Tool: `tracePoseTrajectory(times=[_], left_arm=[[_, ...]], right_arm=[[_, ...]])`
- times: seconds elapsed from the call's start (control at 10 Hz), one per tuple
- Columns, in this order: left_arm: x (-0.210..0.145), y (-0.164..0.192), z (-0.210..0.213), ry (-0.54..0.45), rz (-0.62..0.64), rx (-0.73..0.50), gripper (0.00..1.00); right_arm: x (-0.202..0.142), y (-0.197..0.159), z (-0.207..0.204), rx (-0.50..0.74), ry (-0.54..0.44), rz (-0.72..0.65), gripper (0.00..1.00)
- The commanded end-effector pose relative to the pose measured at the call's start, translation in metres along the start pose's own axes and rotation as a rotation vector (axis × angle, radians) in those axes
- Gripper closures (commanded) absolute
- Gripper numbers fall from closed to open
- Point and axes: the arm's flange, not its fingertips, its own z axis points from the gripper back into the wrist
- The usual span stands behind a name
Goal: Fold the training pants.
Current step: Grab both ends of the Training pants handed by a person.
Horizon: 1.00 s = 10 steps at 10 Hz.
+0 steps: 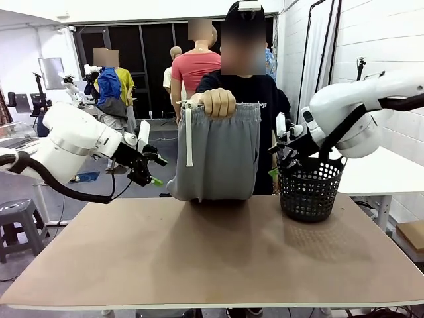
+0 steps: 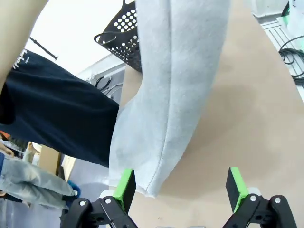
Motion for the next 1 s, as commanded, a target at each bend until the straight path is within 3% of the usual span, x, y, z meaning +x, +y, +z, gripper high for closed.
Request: tracePoseTrajectory(times=[0.0, 0.1, 0.2, 0.5, 0.6, 0.9], left_arm=[[0.002, 0.007, -0.016, 0.019, 0.032, 0.033, 0.0], [0.009, 0.006, -0.012, 0.089, 0.097, 0.089, 0.0], [-0.005, 0.002, -0.01, 0.007, 0.031, 0.009, 0.0], [-0.003, 0.002, -0.017, 0.048, 0.056, 0.02, 0.0], [-0.006, 0.0, -0.019, -0.003, 0.062, 0.053, 0.0], [-0.003, 0.003, -0.033, -0.082, 0.037, 0.051, 0.0]], right_arm=[[-0.009, -0.011, -0.017, 0.027, -0.062, -0.031, 0.0], [-0.004, -0.009, -0.009, 0.024, 0.015, -0.074, 0.0], [-0.001, -0.002, -0.003, 0.012, -0.038, -0.016, 0.0], [-0.003, 0.002, -0.011, 0.012, -0.066, -0.046, 0.0], [-0.006, 0.005, -0.017, -0.004, -0.15, -0.035, 0.0], [-0.016, 0.003, -0.03, 0.037, -0.194, -0.057, 0.0]])
